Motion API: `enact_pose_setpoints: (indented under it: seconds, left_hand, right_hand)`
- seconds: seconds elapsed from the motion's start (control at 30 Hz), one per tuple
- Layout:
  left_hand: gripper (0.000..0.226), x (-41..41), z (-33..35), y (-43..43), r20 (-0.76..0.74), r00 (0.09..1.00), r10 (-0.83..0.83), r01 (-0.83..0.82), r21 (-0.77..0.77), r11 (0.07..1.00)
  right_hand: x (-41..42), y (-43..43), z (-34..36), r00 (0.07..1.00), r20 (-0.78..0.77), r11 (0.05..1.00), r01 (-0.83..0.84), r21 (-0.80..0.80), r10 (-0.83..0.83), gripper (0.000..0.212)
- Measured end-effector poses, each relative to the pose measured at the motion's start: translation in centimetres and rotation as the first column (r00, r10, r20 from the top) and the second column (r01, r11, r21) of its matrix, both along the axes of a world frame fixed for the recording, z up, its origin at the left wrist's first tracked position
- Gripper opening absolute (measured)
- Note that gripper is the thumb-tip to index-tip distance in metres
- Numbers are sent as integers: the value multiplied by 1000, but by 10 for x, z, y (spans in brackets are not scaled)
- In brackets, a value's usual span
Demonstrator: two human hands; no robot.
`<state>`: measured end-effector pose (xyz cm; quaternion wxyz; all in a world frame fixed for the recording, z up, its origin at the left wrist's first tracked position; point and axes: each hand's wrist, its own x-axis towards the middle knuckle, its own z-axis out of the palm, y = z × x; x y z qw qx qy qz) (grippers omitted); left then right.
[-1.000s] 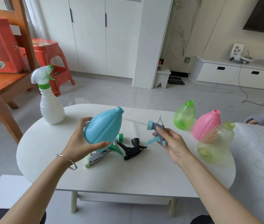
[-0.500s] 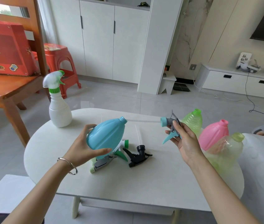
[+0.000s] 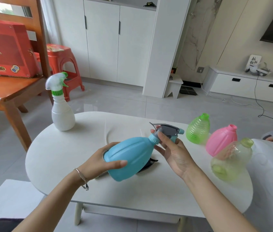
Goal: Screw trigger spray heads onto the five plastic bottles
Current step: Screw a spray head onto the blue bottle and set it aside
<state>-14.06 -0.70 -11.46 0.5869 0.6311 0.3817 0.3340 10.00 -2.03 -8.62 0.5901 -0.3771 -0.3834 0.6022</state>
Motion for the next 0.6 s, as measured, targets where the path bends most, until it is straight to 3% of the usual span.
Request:
enact_pose_setpoints:
  seconds: [0.1, 0.2, 0.27, 0.37, 0.47, 0.53, 0.6]
  left_hand:
    - [87, 4, 0, -1, 119, 993, 13, 6, -159, 987]
    - [73, 3, -4, 3, 271, 962, 34, 77, -387, 919]
    - [66, 3, -6, 4, 328, 944, 40, 118, -449, 886]
    - [64, 7, -6, 2, 326, 943, 61, 93, -438, 894]
    - [83, 10, -5, 3, 258, 960, 109, -39, -266, 963]
    - [77, 12, -6, 2, 237, 971, 35, 8, -176, 984]
    - [71, 11, -7, 1, 245, 970, 4, 75, -314, 946]
  right_hand:
    - [-1, 0, 4, 999, -45, 1000, -5, 31, 6, 17]
    - [0, 1, 6, 998, -49, 997, -38, 60, 41, 21]
    - [0, 1, 7, 998, 16, 993, -63, 96, 62, 27]
    - [0, 2, 9, 989, 147, 985, -60, 164, 35, 30]
    - [-1, 3, 5, 992, 103, 986, 57, 154, -74, 28]
    - [-7, 4, -2, 990, 72, 984, 113, 140, -124, 28]
    - [-11, 4, -5, 986, 74, 982, 137, 127, -147, 29]
